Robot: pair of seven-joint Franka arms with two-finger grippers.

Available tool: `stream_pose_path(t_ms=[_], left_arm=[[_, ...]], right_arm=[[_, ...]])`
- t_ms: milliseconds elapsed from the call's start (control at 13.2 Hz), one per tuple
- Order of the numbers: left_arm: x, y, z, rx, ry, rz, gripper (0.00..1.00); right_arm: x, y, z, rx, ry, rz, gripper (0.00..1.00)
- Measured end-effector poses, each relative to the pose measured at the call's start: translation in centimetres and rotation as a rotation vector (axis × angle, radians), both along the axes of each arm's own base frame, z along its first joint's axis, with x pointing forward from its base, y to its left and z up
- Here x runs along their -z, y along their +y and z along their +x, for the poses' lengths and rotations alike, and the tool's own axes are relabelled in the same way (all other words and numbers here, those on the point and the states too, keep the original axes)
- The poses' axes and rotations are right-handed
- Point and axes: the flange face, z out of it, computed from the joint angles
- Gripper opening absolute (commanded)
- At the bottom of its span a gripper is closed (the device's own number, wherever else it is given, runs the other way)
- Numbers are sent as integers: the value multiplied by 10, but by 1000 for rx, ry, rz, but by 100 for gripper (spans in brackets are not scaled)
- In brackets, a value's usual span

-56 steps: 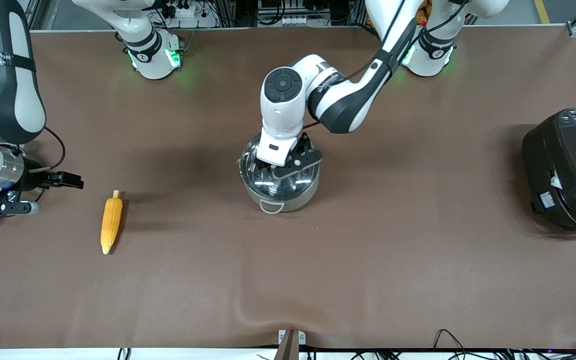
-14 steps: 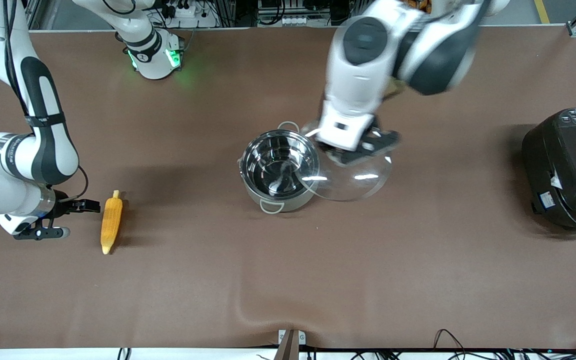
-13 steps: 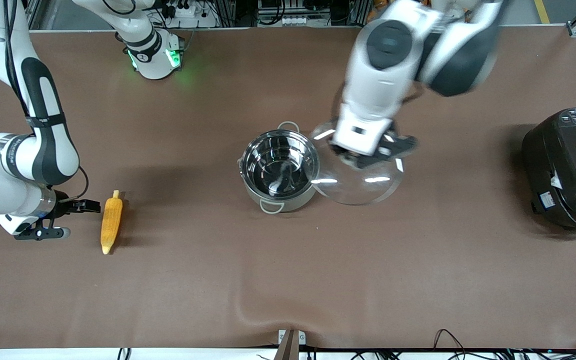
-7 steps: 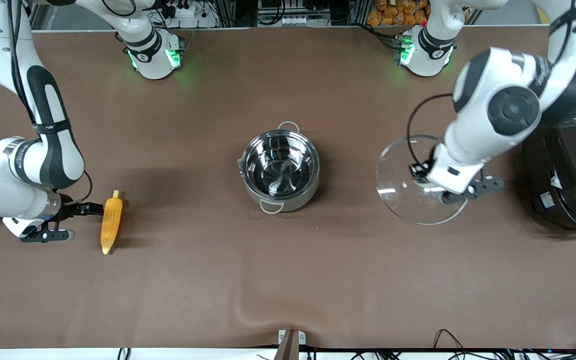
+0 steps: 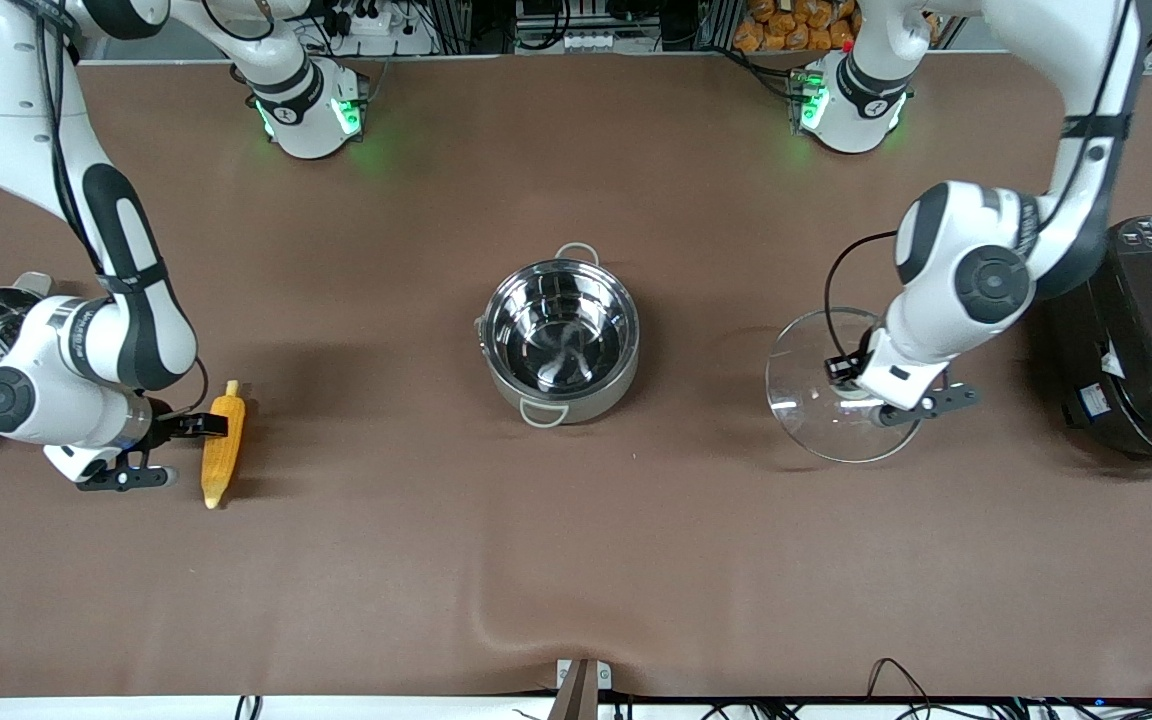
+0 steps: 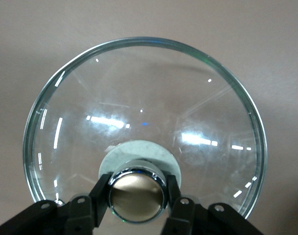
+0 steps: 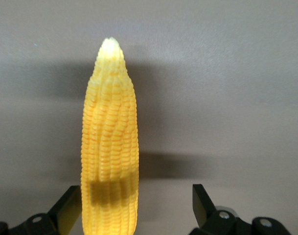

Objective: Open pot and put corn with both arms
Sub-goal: 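Lower the lid onto the table while the right gripper grasps the corn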

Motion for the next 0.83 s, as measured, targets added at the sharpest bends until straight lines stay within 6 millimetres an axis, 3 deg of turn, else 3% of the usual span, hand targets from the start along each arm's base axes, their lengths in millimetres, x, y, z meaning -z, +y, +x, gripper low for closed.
stream_pose_path(t_ms=[151,528,604,679,755,830], left_arm=[[25,-2,-5,5,-1,-2,0],[49,-5,-11,13,-3,-5,0],[55,-4,-14,14,-4,-6,0],[60,-4,-16,14,0,-5,0],[64,-4,-18,15,2,-5,0],[67,-4,-19,15,3,-5,0]], right_arm=[[12,2,-1,-2,7,2,100],[20,6,-2,9,15,16,100],[21,6,-2,13,15,19,69],[22,6,-2,14,16,20,29],[22,6,-2,14,16,21,5],[22,8,-2,9,17,22,0]])
